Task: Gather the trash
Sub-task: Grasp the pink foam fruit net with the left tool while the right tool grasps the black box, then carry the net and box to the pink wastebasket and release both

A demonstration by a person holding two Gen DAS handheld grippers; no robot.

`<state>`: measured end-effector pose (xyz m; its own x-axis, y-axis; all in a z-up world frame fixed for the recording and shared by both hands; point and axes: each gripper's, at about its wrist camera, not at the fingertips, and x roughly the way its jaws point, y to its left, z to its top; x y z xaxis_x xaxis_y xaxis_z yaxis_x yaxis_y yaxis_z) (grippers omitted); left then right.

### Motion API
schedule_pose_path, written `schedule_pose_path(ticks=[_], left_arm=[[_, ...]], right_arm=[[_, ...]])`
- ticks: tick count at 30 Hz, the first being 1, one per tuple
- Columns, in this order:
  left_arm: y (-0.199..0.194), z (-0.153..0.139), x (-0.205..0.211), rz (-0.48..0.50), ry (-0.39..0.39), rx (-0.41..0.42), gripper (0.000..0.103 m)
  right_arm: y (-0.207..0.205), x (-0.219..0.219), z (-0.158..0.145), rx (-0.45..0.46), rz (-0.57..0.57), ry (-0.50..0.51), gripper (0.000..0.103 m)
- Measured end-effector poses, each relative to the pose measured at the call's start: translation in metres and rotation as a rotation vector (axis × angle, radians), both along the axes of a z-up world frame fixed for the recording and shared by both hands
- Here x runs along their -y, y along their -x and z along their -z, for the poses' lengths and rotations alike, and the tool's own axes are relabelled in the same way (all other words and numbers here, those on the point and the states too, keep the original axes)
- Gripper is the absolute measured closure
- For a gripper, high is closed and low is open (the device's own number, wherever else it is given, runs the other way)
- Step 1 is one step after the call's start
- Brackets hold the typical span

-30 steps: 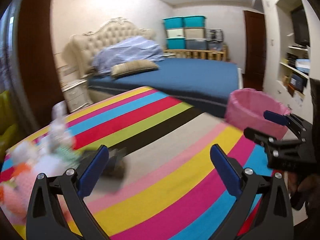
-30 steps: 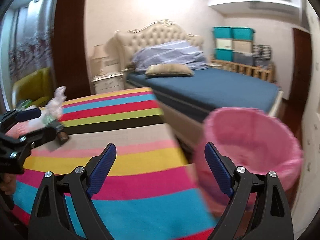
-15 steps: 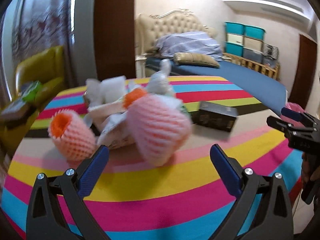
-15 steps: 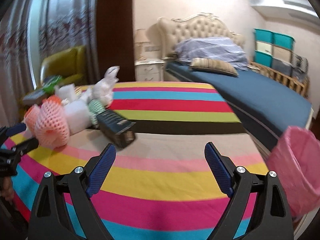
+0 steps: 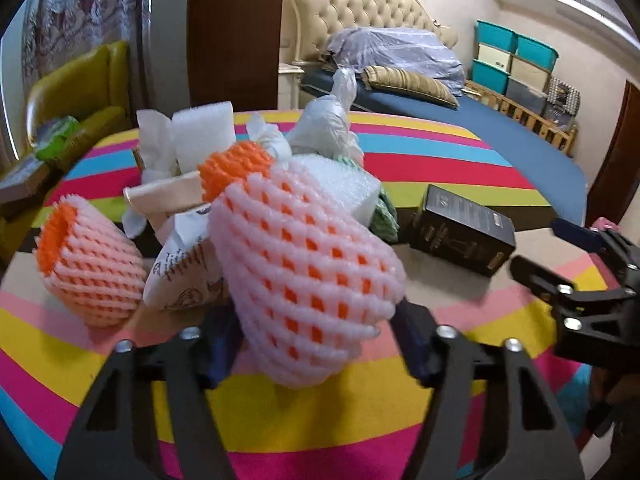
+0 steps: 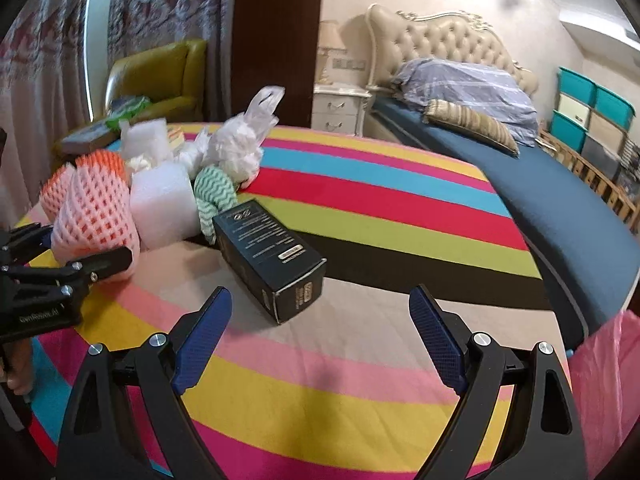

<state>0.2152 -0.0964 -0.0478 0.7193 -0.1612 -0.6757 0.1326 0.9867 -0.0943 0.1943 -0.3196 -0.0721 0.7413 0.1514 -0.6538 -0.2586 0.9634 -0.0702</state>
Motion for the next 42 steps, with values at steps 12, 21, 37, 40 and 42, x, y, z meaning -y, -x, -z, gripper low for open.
schedule_pose_path(ticks=[12,21,37,40,42], left_arm=[[0.022,-0.003,-0.032,0.018,0.042,0.034,0.053],[0.033,0.003,-0.025,0.038,0.007,0.048,0.053],[0.046,0.003,0.002,0.133,-0.041,0.118,0.053],[0.047,0.003,0.007,0.150,-0.054,0.128,0.053],[0.049,0.002,0.011,0.159,-0.060,0.140,0.053]], right_arm=[[-0.037,-0.021,0.011,-0.096,-0.082,-0.020,0.043],[-0.013,-0.026,0.001,-0.027,-0.097,-0.031,0.060],[0.054,-0.005,-0.009,0.084,0.012,-0.072,0.060],[0.060,-0.003,-0.008,0.089,0.025,-0.082,0.060],[0.066,0.000,-0.006,0.097,0.037,-0.088,0.060]])
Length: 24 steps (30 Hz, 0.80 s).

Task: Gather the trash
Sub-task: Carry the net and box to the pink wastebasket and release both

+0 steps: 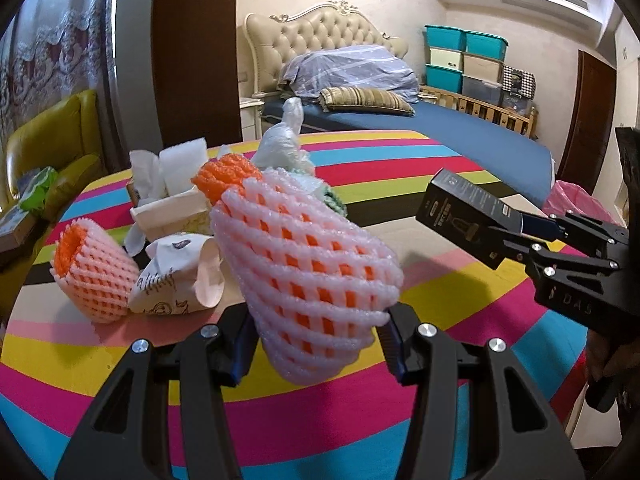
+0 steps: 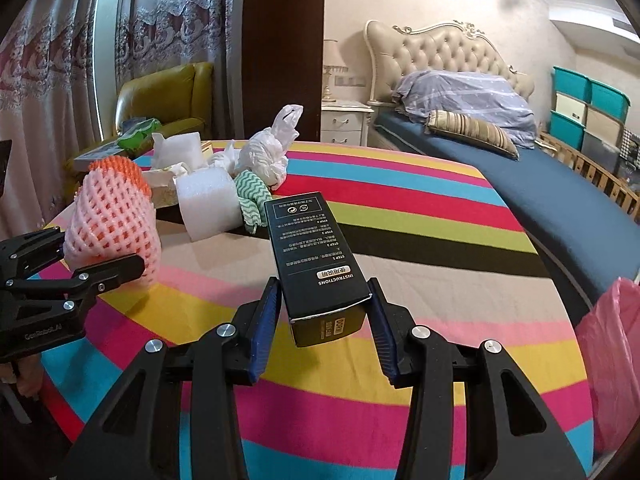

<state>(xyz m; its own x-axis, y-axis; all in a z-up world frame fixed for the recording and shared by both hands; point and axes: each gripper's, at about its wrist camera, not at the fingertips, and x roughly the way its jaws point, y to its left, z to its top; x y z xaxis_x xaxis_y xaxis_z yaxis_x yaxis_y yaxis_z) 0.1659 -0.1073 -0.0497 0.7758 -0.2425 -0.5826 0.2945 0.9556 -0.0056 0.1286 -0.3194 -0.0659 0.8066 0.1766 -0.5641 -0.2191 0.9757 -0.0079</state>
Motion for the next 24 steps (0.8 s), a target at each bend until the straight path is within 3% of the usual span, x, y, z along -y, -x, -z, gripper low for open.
schedule_pose_path(ticks=[12,24], left_arm=[[0.000,-0.006,0.035,0.083,-0.038,0.035,0.053],[-0.002,-0.009,0.106,0.242,-0.074,0.060,0.053]], right_arm=[[0.027,0.033,-0.006,0.060,0.106,-0.016,0.060],[0.049,0.092,-0.014,0.115,0.257,-0.022,0.060]])
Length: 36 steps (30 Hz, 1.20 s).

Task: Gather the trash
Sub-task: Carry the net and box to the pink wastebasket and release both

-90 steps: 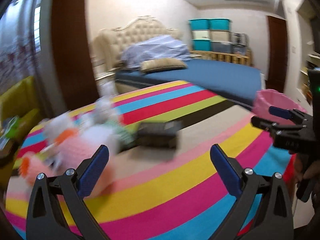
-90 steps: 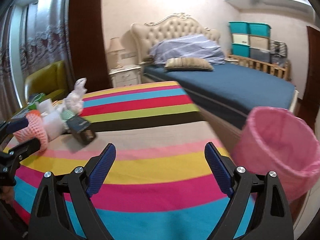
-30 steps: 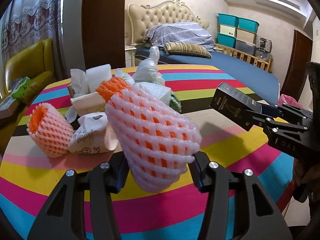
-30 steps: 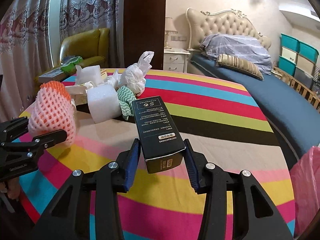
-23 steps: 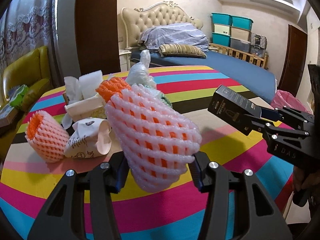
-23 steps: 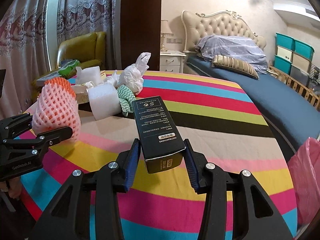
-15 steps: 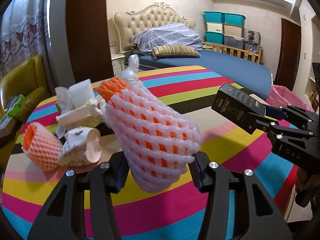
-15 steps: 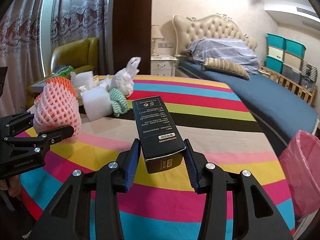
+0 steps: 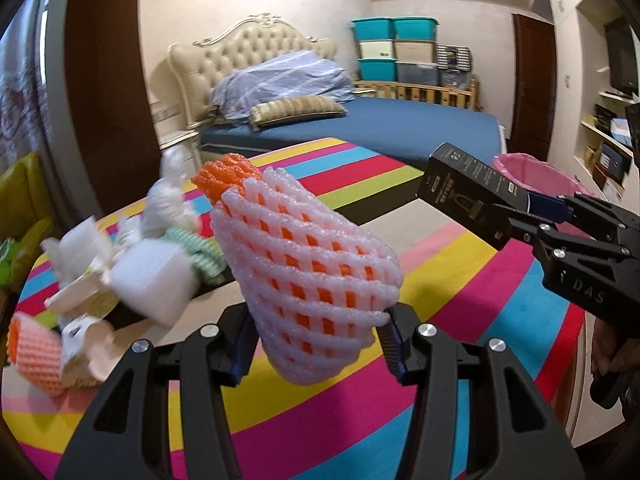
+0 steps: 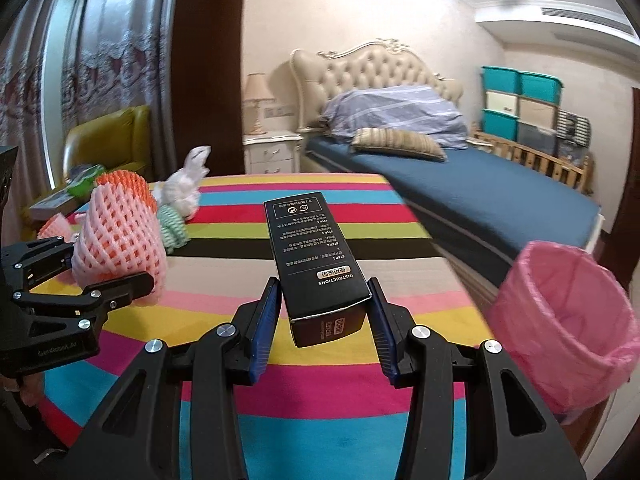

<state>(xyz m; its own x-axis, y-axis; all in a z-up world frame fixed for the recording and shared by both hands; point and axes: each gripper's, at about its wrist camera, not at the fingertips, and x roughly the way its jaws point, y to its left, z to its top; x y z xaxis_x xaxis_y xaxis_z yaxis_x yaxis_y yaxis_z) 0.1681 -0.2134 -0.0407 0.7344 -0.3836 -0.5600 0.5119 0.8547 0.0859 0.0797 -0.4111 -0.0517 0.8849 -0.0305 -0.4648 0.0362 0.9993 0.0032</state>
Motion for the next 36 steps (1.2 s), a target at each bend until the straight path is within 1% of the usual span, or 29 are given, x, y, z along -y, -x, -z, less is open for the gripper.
schedule_pose_path(ticks=[8,13,18,21,27,30,36], left_arm=[[-0.002,-0.006,0.047,0.099,0.021,-0.011,0.053],[0.003,-0.015,0.078,0.169,0.031,0.016,0.053],[-0.001,-0.022,0.115,0.250,0.048,-0.009,0.053],[-0.001,-0.023,0.142,0.307,0.047,-0.030,0.053],[-0.004,-0.035,0.198,0.395,0.066,-0.045,0.053],[-0.008,-0.039,0.231,0.449,0.077,-0.070,0.053],[-0.012,-0.037,0.295,0.539,0.075,-0.101,0.053]], right_arm=[[0.015,0.040,-0.004,0.025,0.098,0.008,0.060],[0.022,0.070,-0.003,0.032,0.170,-0.006,0.060],[0.024,0.102,0.005,-0.010,0.246,-0.007,0.060],[0.026,0.123,0.010,-0.044,0.299,-0.014,0.060],[0.037,0.167,0.008,-0.045,0.393,-0.012,0.060],[0.037,0.194,0.009,-0.062,0.431,-0.007,0.060],[0.035,0.241,0.015,-0.104,0.495,-0.024,0.060]])
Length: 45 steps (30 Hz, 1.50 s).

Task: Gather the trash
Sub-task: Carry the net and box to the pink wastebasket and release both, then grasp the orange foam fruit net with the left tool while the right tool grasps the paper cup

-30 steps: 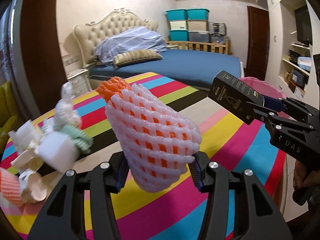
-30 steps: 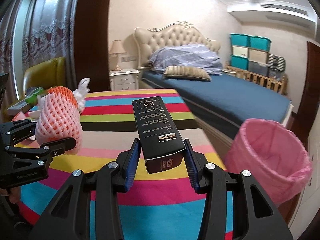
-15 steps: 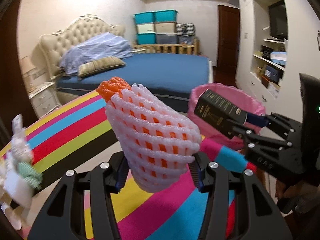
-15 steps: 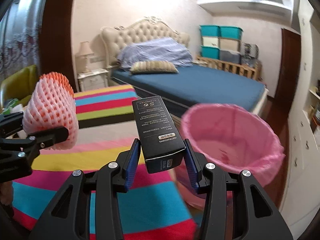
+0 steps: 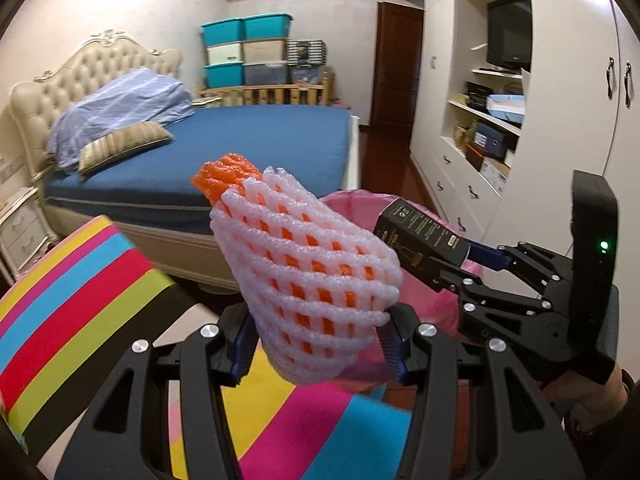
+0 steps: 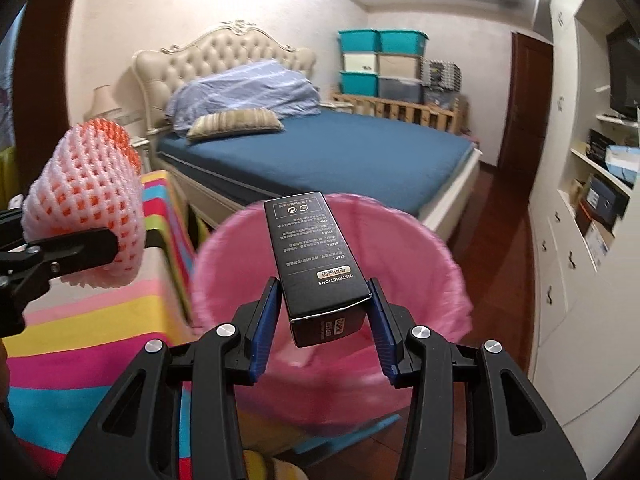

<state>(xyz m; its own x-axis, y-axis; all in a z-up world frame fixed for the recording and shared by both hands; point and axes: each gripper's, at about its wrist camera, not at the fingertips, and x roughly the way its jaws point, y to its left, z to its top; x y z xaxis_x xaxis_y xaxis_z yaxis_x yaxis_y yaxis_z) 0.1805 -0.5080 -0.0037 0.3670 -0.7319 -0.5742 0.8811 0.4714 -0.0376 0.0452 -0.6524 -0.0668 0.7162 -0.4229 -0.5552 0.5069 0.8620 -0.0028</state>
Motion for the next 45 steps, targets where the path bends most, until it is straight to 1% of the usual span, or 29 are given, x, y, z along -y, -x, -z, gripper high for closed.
schedule_pose_path(ticks=[4,8,11,12,13,15,17,18,19,21,23,25,28,30,32,33,34,35,36,39,41,43,45], left_arm=[[-0.003,0.002,0.035,0.054,0.006,-0.005,0.053],[-0.009,0.005,0.071,0.093,0.008,-0.043,0.053],[-0.015,0.007,0.089,0.120,0.026,-0.103,0.042],[-0.017,0.008,0.095,0.111,0.024,-0.114,0.032],[-0.019,0.008,0.097,0.090,0.028,-0.112,0.024],[-0.021,0.007,0.096,0.065,0.040,-0.107,0.020],[-0.022,0.007,0.090,0.054,0.040,-0.108,0.013],[-0.022,0.006,0.085,0.041,0.039,-0.102,0.007],[-0.021,0.005,0.075,0.014,0.039,-0.082,0.005],[-0.020,0.003,0.059,-0.020,0.034,-0.045,0.005],[-0.016,0.002,0.039,-0.058,0.017,-0.009,0.005],[-0.015,0.004,0.008,-0.106,0.009,0.026,0.005],[-0.015,0.007,-0.044,-0.158,0.019,0.065,0.005],[-0.013,0.009,-0.077,-0.182,0.008,0.077,0.005],[-0.010,0.012,-0.114,-0.247,0.000,0.097,0.005],[-0.010,0.013,-0.134,-0.291,-0.018,0.102,0.005],[-0.010,0.014,-0.152,-0.312,-0.043,0.093,0.005],[-0.009,0.015,-0.168,-0.321,-0.057,0.085,0.005],[-0.009,0.016,-0.194,-0.362,-0.060,0.083,0.005],[-0.006,0.017,-0.257,-0.458,-0.052,0.045,0.005],[-0.002,0.016,-0.289,-0.527,-0.057,0.060,0.005],[0.004,0.017,-0.325,-0.613,-0.091,0.088,0.005],[0.010,0.019,-0.358,-0.679,-0.109,0.094,0.005]], right_arm=[[0.004,0.022,0.005,-0.006,0.033,-0.016,0.060],[0.010,0.036,0.007,0.008,0.045,-0.034,0.060],[0.012,0.039,0.006,0.012,0.043,-0.032,0.059],[0.013,0.040,0.007,0.012,0.048,-0.027,0.053],[0.015,0.039,0.006,0.018,0.047,-0.027,0.045],[0.017,0.037,0.006,0.024,0.042,-0.027,0.042],[0.021,0.035,0.006,0.023,0.049,-0.021,0.037],[0.024,0.034,0.005,0.029,0.054,-0.020,0.034],[0.027,0.032,0.005,0.035,0.059,-0.020,0.033],[0.033,0.027,0.003,0.052,0.061,-0.021,0.032],[0.037,0.019,0.001,0.067,0.053,-0.021,0.029],[0.038,0.008,-0.002,0.074,0.030,-0.004,0.023],[0.033,-0.013,-0.007,0.081,-0.034,0.007,0.019],[0.027,-0.033,-0.008,0.081,-0.098,-0.006,0.019],[0.018,-0.053,-0.009,0.084,-0.165,-0.026,0.019],[0.011,-0.067,-0.008,0.087,-0.218,-0.047,0.019],[0.006,-0.077,-0.008,0.086,-0.254,-0.061,0.019],[0.000,-0.088,-0.009,0.078,-0.287,-0.069,0.019],[-0.008,-0.104,-0.009,0.062,-0.327,-0.067,0.019],[-0.029,-0.157,-0.010,0.023,-0.412,-0.010,0.019],[-0.040,-0.188,-0.009,0.014,-0.465,-0.014,0.019],[-0.050,-0.216,-0.007,0.003,-0.517,-0.037,0.019],[-0.059,-0.247,-0.004,-0.015,-0.572,-0.052,0.019]])
